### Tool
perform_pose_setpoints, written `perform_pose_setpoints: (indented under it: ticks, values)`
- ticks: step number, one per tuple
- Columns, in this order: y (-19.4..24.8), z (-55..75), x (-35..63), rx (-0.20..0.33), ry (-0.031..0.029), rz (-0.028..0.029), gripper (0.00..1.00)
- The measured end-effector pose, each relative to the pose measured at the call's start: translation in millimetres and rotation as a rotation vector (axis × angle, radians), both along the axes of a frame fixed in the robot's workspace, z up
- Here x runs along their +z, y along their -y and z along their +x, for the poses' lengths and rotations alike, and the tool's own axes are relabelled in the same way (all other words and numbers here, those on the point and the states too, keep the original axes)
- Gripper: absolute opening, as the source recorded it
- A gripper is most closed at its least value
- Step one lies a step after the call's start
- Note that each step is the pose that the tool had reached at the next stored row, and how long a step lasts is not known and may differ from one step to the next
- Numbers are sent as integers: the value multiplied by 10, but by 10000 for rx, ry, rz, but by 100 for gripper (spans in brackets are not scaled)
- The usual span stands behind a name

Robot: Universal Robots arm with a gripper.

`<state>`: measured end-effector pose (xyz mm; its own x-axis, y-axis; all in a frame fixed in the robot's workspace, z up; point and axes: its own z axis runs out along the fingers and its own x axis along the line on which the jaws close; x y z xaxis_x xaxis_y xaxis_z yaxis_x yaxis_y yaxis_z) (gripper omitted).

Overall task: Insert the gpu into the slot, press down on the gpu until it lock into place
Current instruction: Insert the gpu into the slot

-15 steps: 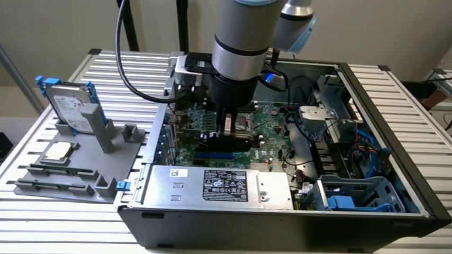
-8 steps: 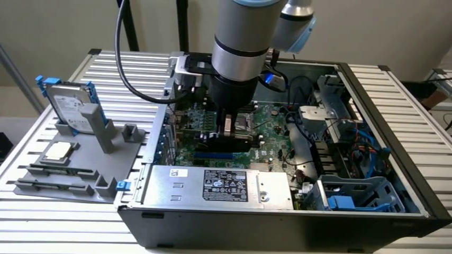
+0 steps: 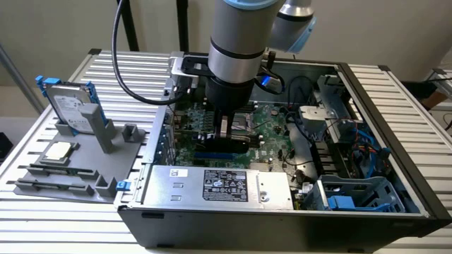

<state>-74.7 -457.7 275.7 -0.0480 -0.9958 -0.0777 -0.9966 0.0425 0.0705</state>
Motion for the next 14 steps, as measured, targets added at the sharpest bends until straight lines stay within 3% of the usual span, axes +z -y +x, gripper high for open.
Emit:
perform_pose_setpoints:
  ticks: [14]
  values:
    - [0, -1, -23, -56, 0, -31, 26]
